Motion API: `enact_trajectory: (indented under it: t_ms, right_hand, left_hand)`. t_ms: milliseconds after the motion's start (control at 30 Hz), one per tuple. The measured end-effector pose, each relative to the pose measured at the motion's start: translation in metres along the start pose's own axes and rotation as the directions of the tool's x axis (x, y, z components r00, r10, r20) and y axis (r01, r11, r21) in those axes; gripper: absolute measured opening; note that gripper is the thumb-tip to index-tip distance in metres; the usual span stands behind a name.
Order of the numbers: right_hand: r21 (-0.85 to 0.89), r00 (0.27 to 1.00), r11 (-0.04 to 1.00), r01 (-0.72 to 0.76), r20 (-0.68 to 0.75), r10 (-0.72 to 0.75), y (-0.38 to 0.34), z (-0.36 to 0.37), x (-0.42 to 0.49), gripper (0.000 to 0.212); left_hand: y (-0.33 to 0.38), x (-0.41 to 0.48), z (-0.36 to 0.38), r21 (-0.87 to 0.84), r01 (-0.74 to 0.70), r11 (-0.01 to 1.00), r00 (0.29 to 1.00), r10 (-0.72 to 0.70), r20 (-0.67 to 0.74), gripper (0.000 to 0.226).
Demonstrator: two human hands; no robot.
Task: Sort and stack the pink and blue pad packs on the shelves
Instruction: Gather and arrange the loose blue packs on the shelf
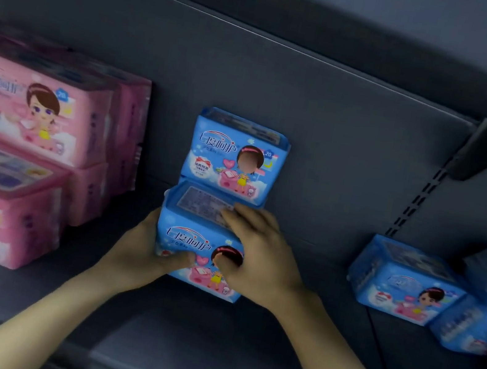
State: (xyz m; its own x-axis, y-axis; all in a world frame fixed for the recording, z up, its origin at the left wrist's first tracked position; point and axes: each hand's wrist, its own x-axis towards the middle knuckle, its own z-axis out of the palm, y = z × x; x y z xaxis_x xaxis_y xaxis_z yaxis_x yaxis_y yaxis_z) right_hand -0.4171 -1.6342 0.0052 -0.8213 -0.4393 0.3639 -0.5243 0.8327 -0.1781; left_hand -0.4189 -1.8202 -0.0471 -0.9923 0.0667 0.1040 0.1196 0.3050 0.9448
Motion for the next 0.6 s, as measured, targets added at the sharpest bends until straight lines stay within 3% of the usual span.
enact_trajectory:
  t_ms: [133,333,600]
  right_hand:
    - [0.014,0.994,0.999,0.039,-0.105,-0.037,0.003,0.015,0.011,0.060]
    - [0.032,0.984,0.998,0.048,-0.171,-0.042,0.007,0.026,0.024,0.059]
    - [0.002,0.981,0.997,0.079,-0.177,-0.078,0.014,0.032,0.022,0.056]
  left_hand:
    - [-0.010,0.015,-0.006,-0.025,0.002,1.000,1.000,-0.002,0.002,0.069]
    - [-0.016,0.029,-0.010,-0.042,-0.023,0.999,1.000,0.024,0.004,0.058]
    - [-0.027,0.035,-0.009,-0.083,0.013,0.996,0.999,-0.009,0.051,0.088]
